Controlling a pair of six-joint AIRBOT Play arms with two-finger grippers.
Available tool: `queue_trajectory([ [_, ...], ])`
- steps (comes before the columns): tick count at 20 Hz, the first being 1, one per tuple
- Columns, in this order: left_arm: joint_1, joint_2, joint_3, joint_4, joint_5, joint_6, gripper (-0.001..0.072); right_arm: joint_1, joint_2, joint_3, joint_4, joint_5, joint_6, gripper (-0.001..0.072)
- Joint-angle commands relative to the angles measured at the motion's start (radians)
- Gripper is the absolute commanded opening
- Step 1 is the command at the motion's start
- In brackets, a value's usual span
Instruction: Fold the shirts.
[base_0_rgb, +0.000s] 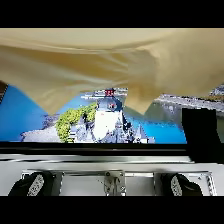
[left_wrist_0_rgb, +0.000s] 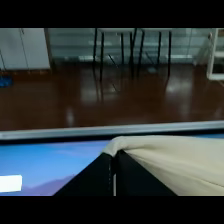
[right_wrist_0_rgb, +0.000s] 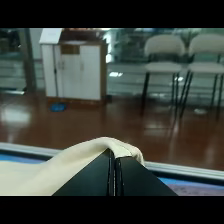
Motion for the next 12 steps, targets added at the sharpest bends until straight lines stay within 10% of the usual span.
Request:
queue_trajectory([
  [1,0.000,0.041,0.143,0.130,-0.092,-0.066,0.0037,0.000,0.067,0.133,-0.216,0.094,0.175,0.0066],
  [5,0.000,0.048,0.101,0.196,-0.352,-0.020,0.0037,0.000,0.065,0.133,-0.275,0.346,0.191,0.0066],
  [12,-0.004,0.020,-0.172,0.202,-0.348,0.084,0.0038,0.001,-0.188,0.126,-0.317,0.759,0.140,0.0065],
])
